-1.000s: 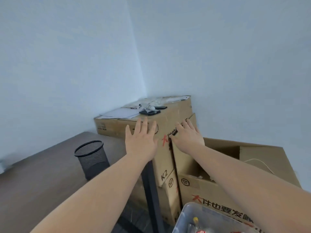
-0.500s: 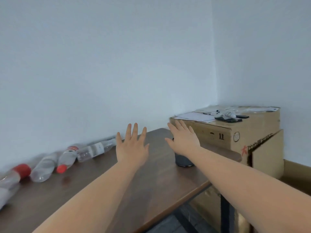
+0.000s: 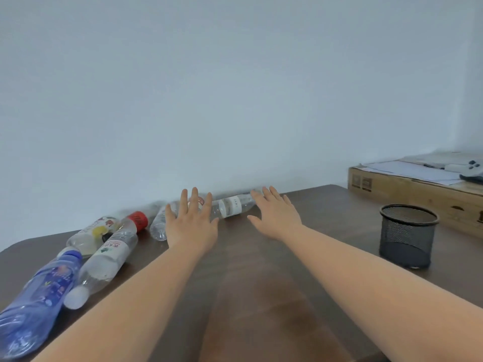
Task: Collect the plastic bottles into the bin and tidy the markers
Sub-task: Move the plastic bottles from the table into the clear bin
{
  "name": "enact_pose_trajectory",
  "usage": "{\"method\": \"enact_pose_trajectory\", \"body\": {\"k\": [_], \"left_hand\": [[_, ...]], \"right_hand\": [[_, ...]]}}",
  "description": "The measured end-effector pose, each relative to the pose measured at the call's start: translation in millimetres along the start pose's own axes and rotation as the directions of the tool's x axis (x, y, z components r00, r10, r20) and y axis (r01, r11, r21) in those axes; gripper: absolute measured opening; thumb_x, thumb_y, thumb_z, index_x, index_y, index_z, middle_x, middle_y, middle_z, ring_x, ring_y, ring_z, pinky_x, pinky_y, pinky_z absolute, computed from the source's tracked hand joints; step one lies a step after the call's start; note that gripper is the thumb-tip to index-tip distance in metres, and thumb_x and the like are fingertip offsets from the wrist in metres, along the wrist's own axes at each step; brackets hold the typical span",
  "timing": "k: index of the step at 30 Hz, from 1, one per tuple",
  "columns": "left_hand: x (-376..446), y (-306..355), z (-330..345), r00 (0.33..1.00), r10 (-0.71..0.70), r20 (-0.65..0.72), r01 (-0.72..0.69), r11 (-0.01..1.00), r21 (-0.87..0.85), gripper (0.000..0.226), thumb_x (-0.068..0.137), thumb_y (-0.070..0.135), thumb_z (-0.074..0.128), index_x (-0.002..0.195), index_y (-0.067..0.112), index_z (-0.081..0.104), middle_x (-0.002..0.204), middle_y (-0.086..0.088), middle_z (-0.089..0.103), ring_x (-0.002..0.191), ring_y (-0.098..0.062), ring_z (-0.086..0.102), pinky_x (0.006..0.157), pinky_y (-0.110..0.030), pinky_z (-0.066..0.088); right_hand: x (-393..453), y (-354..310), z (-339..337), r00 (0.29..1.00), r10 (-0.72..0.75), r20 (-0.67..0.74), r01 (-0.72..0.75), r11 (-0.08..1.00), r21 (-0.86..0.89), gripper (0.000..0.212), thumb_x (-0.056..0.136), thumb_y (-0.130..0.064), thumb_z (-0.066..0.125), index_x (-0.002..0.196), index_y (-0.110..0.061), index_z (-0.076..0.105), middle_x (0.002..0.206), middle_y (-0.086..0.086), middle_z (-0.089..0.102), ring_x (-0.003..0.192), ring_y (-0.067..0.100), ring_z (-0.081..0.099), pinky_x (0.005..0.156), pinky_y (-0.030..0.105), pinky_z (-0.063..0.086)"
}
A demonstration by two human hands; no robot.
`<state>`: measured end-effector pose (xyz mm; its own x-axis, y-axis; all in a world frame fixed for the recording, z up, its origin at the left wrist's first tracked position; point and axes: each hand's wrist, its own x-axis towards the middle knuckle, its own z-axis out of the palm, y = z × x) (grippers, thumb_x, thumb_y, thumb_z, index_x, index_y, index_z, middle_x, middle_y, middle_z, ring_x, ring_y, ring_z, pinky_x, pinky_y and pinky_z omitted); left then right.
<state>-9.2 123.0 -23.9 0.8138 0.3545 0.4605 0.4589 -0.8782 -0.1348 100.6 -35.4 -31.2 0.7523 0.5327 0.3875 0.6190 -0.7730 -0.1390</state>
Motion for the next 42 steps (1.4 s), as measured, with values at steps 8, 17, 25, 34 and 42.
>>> {"method": "enact_pose_trajectory", "body": {"k": [8,17,25,34,42], "left_hand": [[46,-38,32,0.991,-0.123,0.051,0.124,0.992,-0.020,0.060,0.098,0.050,0.019,0.152,0.033,0.000,0.161,0.001,-0.010,0.147,-0.024,-0.014,0.116,-0.050,0.006],[113,-41,70,0.979,-0.195,0.064,0.199,0.977,-0.071,0.065,0.095,0.058,0.020,0.151,0.036,-0.003,0.161,-0.003,-0.008,0.146,-0.033,-0.012,0.116,-0.051,0.006],[149,-55,98,0.979,-0.194,0.068,0.196,0.981,-0.013,0.067,0.094,0.060,0.019,0.151,0.036,-0.008,0.161,-0.004,-0.010,0.146,-0.033,-0.012,0.116,-0.052,0.006],[159,-47,114,0.975,-0.205,0.086,0.218,0.957,-0.192,0.070,0.094,0.059,0.026,0.152,0.032,-0.003,0.161,-0.007,-0.007,0.147,-0.029,-0.007,0.116,-0.047,0.012],[149,-27,133,0.972,-0.050,0.228,0.088,0.983,-0.159,0.113,0.068,0.087,0.043,0.150,0.033,-0.013,0.158,-0.004,-0.021,0.146,-0.032,-0.016,0.117,-0.048,0.006]], "right_hand": [[72,-16,46,0.996,-0.063,0.058,0.064,0.998,-0.010,0.073,0.094,-0.045,0.047,0.152,-0.026,0.006,0.160,0.007,0.011,0.148,0.022,0.000,0.119,0.047,0.009],[155,-17,92,0.981,-0.133,0.141,0.139,0.990,-0.039,0.090,0.085,-0.048,0.061,0.152,-0.026,0.004,0.160,0.006,0.013,0.148,0.024,-0.006,0.117,0.053,0.009],[187,-7,113,0.956,-0.183,0.229,0.206,0.975,-0.080,0.084,0.078,-0.055,0.064,0.147,-0.027,0.024,0.148,0.006,0.033,0.144,0.026,0.018,0.115,0.058,0.005],[173,27,100,0.966,-0.052,-0.254,0.062,0.998,0.029,0.063,0.077,-0.064,0.058,0.114,-0.014,0.048,0.112,0.003,0.049,0.109,0.024,0.047,0.077,0.036,0.047],[167,29,95,0.948,0.034,-0.317,-0.012,0.997,0.072,0.066,0.077,-0.064,0.060,0.115,-0.012,0.048,0.109,0.004,0.050,0.107,0.024,0.047,0.072,0.036,0.046]]}}
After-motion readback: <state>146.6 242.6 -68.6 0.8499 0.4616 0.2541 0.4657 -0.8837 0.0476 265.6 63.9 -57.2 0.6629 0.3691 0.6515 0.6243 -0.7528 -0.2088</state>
